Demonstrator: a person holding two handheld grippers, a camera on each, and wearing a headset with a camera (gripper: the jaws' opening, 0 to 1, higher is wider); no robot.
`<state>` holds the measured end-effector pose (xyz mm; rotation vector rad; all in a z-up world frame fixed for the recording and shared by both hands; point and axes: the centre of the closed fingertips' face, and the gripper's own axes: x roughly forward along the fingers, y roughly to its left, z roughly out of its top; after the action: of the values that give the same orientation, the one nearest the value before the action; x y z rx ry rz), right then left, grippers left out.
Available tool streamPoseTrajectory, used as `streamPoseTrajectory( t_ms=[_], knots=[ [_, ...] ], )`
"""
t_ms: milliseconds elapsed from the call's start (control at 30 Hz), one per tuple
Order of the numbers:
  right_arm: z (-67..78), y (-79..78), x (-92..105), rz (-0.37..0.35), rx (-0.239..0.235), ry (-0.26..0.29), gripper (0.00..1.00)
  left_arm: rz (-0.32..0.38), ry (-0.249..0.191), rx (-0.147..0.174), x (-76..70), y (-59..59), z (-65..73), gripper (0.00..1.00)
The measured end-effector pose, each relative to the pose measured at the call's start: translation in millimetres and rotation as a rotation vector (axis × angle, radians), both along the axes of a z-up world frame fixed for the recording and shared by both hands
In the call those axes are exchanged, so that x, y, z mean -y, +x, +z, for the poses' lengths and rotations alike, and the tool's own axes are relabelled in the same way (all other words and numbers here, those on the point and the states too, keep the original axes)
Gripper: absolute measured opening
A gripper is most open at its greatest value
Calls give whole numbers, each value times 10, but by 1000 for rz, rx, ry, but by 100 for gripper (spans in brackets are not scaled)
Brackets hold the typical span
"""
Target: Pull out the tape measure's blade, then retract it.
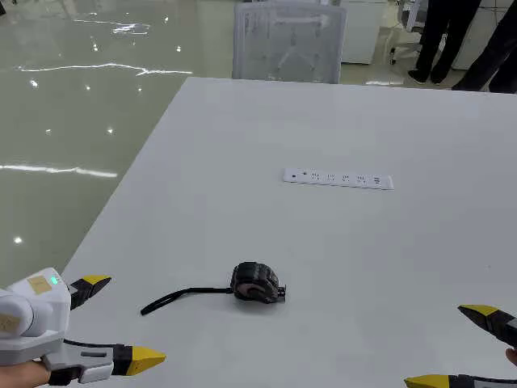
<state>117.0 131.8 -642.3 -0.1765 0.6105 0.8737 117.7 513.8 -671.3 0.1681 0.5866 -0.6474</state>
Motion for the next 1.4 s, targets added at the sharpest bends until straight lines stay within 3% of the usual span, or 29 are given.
streamPoseTrajectory(
  t_ms=[633,1067,1400],
  knots=[
    [-20,51,-8,7,2,-16,88,-16,13,-8,26,5,-40,95],
    [-56,147,-105,49,5,-37,85,-56,28,-9,128,129,-76,93],
    [-140,251,-242,99,-1,-48,80,-121,39,-7,331,302,-135,90]
  ],
)
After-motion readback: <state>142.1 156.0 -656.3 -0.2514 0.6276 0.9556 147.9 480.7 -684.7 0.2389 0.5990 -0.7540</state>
